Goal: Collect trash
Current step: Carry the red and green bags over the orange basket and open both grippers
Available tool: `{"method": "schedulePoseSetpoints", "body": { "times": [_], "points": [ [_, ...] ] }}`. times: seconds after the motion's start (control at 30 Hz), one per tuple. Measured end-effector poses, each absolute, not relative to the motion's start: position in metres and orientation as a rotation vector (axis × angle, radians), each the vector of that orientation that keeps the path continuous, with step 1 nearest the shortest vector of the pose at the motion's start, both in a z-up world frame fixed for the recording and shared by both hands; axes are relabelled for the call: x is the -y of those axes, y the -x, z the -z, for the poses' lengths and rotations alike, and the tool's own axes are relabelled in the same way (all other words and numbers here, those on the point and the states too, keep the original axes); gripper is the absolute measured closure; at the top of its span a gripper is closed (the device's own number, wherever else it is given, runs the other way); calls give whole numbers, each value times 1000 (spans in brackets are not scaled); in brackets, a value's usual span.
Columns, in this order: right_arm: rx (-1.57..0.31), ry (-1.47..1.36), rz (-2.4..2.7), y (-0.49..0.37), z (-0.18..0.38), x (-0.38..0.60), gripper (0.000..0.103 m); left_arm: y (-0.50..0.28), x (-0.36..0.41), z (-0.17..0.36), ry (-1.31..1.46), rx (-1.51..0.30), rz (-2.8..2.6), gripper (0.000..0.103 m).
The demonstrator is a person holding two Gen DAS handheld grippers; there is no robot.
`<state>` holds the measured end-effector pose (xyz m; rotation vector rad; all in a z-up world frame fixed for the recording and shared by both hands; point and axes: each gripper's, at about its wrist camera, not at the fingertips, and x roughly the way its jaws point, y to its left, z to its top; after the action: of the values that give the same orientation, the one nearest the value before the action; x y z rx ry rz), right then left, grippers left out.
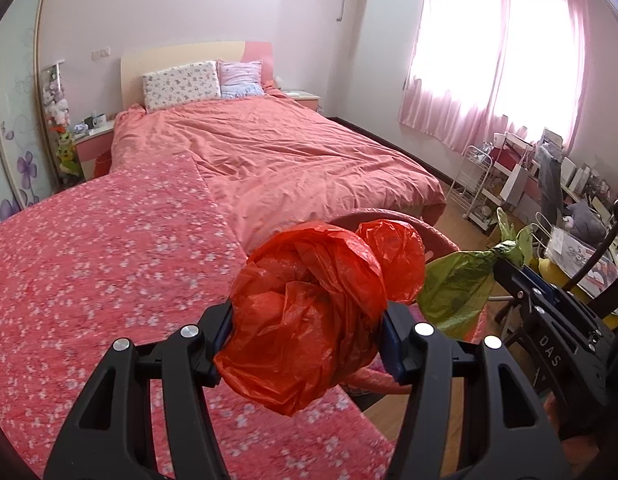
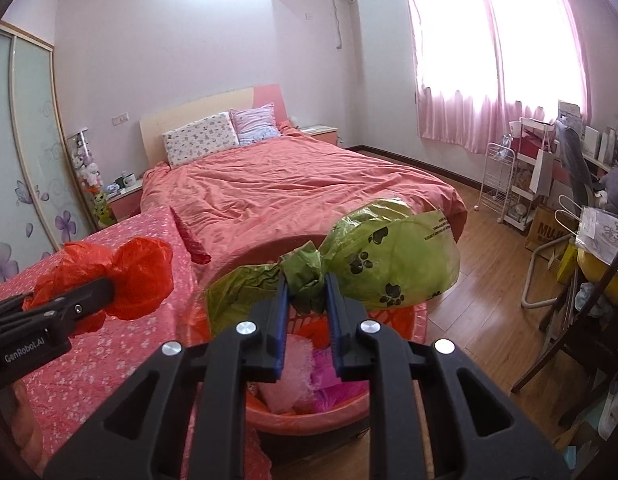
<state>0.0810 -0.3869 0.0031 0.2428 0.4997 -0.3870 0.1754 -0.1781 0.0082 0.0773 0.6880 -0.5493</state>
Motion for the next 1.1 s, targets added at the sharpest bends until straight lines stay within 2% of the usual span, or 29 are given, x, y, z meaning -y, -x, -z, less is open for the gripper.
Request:
{"method": "schedulePoseSetpoints", "body": {
  "times": [0.43, 0.5, 0.67, 0.8, 0.93, 1.1],
  "points": [
    [-521, -251, 407, -102, 12, 412, 84, -194, 211, 3, -61, -741, 583, 45],
    [-524, -254, 408, -106, 14, 413, 82, -196, 215, 4, -67, -746, 588, 45],
    [-532, -311, 372, -109, 19, 423, 79, -201, 224, 11, -91, -770, 598, 37],
    [-539, -337, 361, -110, 21, 430, 68, -204, 222, 16, -92, -797, 590, 32],
    [-538, -340, 367, -105, 21, 431, 62, -206, 215, 18, -82, -816, 574, 32],
    [-502, -305, 391, -87, 6, 416, 40, -198, 192, 6, -78, -789, 544, 32]
  ]
}}
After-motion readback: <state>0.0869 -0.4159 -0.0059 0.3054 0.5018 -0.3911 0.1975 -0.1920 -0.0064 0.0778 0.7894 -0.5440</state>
